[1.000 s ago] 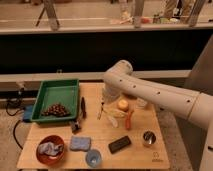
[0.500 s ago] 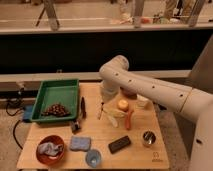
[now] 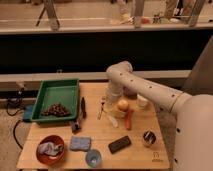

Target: Place banana in tray

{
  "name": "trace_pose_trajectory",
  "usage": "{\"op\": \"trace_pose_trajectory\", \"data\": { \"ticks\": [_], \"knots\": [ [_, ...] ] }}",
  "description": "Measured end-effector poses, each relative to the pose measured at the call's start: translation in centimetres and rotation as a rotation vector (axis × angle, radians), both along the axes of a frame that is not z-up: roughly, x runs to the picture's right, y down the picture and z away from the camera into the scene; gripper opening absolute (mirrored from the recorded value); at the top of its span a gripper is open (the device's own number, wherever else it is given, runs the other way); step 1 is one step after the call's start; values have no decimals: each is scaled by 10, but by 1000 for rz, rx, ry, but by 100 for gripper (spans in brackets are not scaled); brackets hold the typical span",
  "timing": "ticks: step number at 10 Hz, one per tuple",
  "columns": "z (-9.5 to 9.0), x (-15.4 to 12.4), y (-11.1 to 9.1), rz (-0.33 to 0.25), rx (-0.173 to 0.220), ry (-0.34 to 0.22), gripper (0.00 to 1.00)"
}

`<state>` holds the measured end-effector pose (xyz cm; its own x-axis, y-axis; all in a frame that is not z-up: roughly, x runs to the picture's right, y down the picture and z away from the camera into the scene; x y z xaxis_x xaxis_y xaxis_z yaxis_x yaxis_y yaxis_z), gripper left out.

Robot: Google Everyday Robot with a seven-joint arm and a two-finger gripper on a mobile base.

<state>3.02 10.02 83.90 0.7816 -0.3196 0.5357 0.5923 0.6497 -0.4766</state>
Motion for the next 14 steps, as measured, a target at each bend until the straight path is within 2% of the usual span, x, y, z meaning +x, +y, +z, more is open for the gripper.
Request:
{"op": "trace_pose_trajectory", "data": {
  "ticks": [2, 4, 5, 6, 8, 9, 11, 14],
  "knots": [
    [6, 0, 3, -4, -32, 13, 80],
    [9, 4, 5, 31, -55, -13, 80],
    [9, 5, 5, 32, -50, -15, 80],
    [12, 3, 6, 35, -33, -14, 80],
    [14, 6, 7, 56, 63, 17, 80],
    [16, 6, 9, 52, 82, 35, 80],
    [24, 2, 13, -4, 104, 121, 80],
    [34, 6, 21, -45, 44, 182, 80]
  ]
}}
